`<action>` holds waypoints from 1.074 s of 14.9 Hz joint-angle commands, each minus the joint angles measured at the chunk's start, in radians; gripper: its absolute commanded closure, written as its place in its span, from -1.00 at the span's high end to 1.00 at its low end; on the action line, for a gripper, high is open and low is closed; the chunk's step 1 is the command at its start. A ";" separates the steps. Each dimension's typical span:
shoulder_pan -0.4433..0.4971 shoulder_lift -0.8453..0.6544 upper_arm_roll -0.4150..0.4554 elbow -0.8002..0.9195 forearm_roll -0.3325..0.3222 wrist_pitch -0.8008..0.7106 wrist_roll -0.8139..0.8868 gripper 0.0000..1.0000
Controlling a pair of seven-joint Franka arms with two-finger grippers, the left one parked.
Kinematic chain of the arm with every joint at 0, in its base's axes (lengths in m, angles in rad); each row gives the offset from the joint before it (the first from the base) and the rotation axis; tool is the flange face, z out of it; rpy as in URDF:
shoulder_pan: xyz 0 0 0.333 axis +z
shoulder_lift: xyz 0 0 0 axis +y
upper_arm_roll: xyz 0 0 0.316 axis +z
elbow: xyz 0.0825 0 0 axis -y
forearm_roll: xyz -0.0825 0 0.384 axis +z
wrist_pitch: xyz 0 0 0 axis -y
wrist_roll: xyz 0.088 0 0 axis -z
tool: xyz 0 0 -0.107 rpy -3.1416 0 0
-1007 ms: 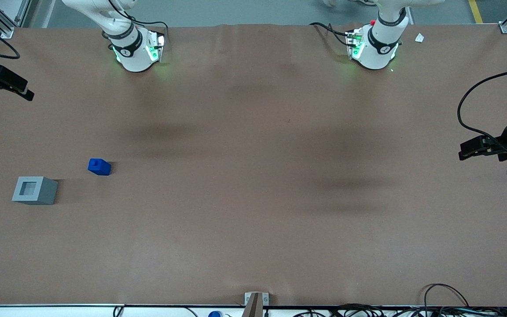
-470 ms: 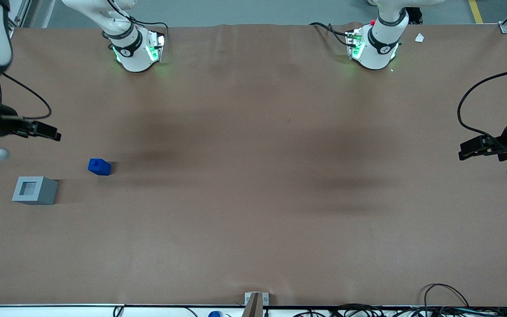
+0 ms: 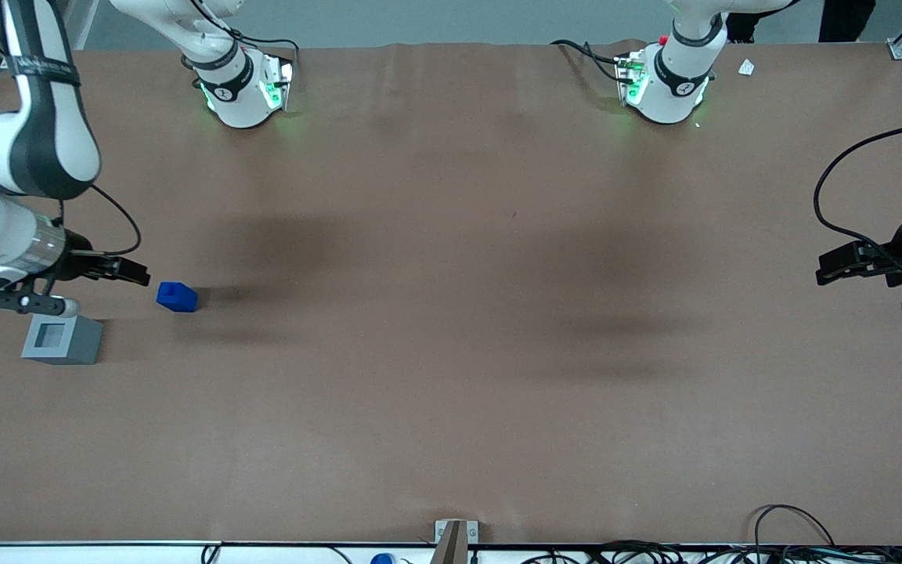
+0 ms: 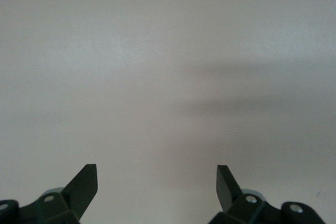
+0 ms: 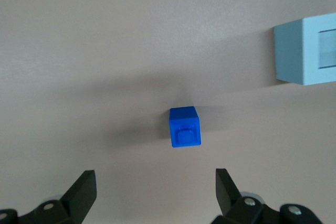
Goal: Insert blue part into gray base with right arm
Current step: 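Lower the right gripper over the blue block and close on it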
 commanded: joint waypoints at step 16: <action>-0.045 0.202 0.004 -0.158 -0.055 0.361 -0.070 0.76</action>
